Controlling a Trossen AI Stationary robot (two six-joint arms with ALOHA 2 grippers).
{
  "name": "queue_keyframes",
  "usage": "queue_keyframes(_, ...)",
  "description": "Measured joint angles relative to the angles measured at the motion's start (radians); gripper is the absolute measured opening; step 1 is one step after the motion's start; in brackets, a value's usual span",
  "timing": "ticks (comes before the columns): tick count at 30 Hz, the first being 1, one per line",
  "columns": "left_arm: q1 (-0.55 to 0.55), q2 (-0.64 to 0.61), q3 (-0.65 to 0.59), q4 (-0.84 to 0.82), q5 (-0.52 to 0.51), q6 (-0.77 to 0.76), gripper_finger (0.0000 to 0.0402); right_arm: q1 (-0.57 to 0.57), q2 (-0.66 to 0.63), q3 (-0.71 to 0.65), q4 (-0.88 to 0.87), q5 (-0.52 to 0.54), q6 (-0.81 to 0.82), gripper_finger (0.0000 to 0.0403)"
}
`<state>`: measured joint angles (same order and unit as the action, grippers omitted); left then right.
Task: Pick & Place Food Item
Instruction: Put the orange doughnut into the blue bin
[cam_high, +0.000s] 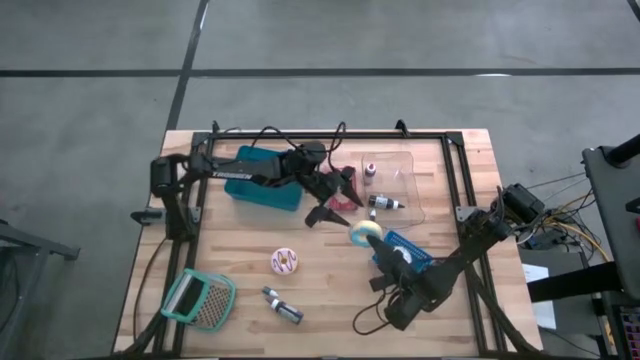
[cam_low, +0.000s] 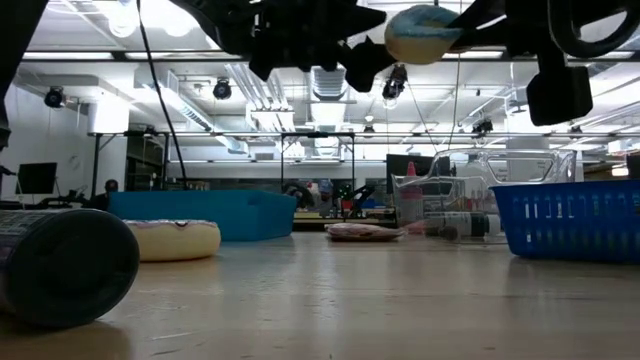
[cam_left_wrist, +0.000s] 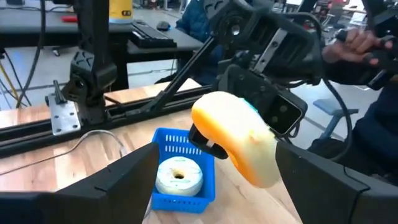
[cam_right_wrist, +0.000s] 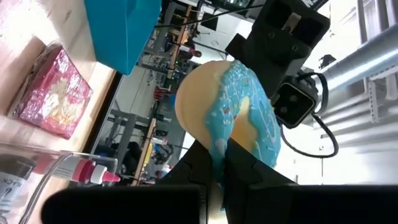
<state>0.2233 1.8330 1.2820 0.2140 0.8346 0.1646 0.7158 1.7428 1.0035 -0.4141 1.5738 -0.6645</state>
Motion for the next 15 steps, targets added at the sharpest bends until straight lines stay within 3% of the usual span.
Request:
queue_keyframes(7, 0.04, -0.138, -0.065, 0.007, 0.024, 0.01, 0.0328, -0.008, 0.0, -0.028, -0.006, -0.001, 0.078, 0.0008)
queue_keyframes(15, 0.055, -0.399, -0.265, 0.02, -0.022, 0.02, 0.0328, -0.01, -0.001, -0.046, -0.004, -0.009, 0.301, 0.0008)
